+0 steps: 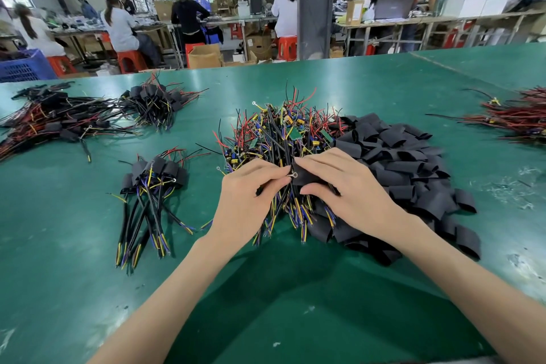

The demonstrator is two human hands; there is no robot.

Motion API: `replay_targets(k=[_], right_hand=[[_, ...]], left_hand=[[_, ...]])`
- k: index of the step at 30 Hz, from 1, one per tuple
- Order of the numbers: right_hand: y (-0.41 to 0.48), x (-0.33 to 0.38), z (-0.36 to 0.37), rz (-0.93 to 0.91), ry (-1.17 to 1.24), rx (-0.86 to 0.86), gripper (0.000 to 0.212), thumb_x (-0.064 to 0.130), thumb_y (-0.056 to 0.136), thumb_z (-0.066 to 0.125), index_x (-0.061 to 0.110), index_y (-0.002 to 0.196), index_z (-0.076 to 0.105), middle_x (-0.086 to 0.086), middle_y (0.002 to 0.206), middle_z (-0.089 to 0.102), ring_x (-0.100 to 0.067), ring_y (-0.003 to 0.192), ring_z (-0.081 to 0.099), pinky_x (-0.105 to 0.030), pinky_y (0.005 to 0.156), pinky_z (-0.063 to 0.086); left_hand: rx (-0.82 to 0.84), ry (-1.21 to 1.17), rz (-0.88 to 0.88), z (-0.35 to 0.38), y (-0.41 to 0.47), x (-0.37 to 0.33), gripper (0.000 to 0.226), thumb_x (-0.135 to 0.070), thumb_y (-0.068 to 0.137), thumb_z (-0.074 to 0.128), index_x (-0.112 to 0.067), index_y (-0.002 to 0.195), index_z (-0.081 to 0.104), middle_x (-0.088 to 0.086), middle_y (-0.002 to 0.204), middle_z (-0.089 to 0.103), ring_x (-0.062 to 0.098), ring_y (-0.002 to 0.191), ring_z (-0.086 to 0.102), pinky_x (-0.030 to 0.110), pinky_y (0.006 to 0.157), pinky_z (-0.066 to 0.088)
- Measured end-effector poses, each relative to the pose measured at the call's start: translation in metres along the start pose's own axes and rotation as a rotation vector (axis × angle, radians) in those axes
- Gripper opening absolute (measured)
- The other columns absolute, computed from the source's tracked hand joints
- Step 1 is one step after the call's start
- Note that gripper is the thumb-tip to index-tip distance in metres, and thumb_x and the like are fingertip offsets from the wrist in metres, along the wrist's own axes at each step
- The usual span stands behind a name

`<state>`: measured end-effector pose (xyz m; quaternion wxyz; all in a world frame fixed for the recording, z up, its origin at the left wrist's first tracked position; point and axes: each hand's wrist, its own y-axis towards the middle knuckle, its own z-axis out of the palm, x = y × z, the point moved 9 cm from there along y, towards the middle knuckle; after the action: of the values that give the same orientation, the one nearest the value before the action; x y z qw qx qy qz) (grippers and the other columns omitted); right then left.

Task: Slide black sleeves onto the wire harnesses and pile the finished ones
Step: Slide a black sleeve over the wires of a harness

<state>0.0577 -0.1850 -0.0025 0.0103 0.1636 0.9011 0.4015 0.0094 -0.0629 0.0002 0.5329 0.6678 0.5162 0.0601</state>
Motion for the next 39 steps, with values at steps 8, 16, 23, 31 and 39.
replay_targets(k=[8,16,23,31,39], right_hand=[[0.0,-0.002,-0.003,0.04,0.033,-0.023,0.043,0.021,0.081,0.071,0.002,0.118,0.062,-0.007,0.109,0.067,-0.025,0.095,0.059,-0.031,0.089,0.044],[0.0,-0.002,0.001,0.045,0.06,0.041,0.041,0.021,0.084,0.065,0.001,0.12,0.061,-0.005,0.112,0.066,-0.018,0.1,0.053,-0.025,0.093,0.04],[0.001,0.002,0.003,0.023,0.028,0.073,0.042,0.018,0.083,0.065,-0.001,0.12,0.061,-0.008,0.113,0.067,-0.027,0.098,0.06,-0.028,0.092,0.041],[0.002,-0.006,-0.001,0.123,0.17,0.062,0.042,0.014,0.08,0.071,0.0,0.119,0.062,-0.003,0.108,0.067,-0.027,0.089,0.058,-0.021,0.089,0.039],[0.003,-0.005,0.0,0.111,0.182,0.067,0.042,0.013,0.081,0.069,0.0,0.121,0.061,-0.005,0.111,0.067,-0.02,0.09,0.054,-0.018,0.089,0.039]], left_hand=[[-0.009,-0.224,-0.251,0.003,-0.004,0.017,0.041,0.0,0.078,0.073,-0.032,0.098,0.057,-0.013,0.079,0.07,0.001,0.075,0.066,0.013,0.077,0.049],[0.011,-0.218,-0.224,0.004,-0.005,0.015,0.047,-0.002,0.078,0.074,-0.038,0.097,0.051,-0.014,0.085,0.069,0.0,0.075,0.066,0.011,0.077,0.048],[0.034,-0.185,-0.17,0.005,-0.003,0.012,0.049,-0.001,0.077,0.074,-0.039,0.1,0.053,-0.015,0.086,0.069,-0.002,0.075,0.065,0.008,0.077,0.046],[0.009,-0.146,-0.091,0.002,-0.002,0.006,0.045,0.0,0.077,0.074,-0.031,0.104,0.055,-0.022,0.084,0.068,-0.008,0.075,0.063,0.002,0.076,0.041],[0.023,-0.115,-0.051,0.001,-0.002,0.001,0.047,-0.003,0.078,0.073,-0.033,0.108,0.054,-0.025,0.091,0.067,-0.01,0.079,0.061,0.002,0.078,0.04]])
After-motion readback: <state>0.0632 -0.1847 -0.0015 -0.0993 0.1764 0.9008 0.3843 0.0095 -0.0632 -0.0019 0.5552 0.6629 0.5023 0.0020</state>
